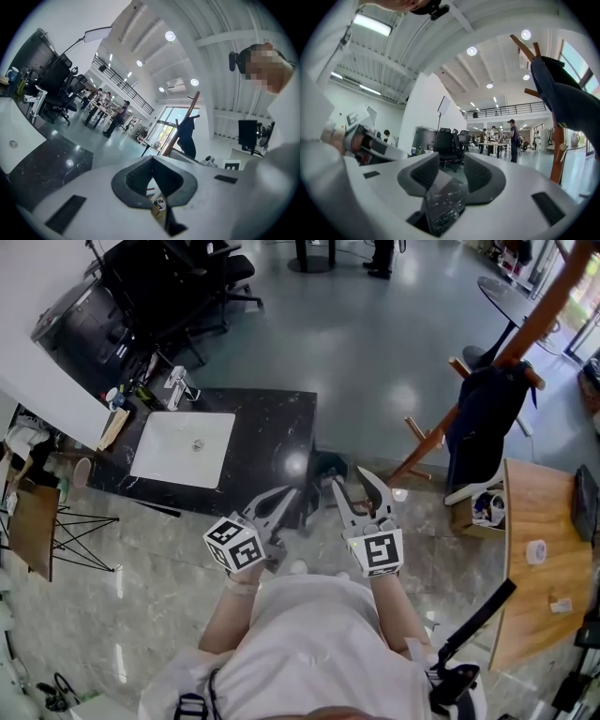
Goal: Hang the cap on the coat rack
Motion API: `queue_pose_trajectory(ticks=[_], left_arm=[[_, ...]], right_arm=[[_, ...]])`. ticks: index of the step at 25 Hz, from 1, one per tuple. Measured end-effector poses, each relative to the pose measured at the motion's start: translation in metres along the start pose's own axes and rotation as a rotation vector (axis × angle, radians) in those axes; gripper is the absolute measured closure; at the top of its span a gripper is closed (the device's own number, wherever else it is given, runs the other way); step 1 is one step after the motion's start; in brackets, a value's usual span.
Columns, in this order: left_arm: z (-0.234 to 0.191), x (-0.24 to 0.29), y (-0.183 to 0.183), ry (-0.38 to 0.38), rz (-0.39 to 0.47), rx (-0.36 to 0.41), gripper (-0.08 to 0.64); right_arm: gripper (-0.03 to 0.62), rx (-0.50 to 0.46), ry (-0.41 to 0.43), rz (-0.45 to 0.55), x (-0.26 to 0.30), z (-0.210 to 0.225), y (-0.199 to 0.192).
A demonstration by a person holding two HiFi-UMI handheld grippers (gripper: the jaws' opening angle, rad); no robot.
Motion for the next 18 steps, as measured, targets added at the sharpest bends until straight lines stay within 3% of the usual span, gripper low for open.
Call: queue_pose_trajectory(ticks=[4,18], left_arm=[[0.005,0.01,0.007,-0.032,0.009,0.014,0.552],[0.038,0.064,-0.003,-0.186,-0.047,0.041,0.552]], right_arm=[[0.457,0.111,0.027,0.068,-0.005,0.007,0.02],[0.488,0.147,-0.084,0.077,-0.04,0.047,0.017]])
Point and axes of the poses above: the fingertips, and each gripper's own axes: x forward along the fingers, z to its right, y out of its top, the point moved 3 cm from there along -x, backward along the fingers, and after that the axes turned 1 degree about y, right-handed, at the moved point
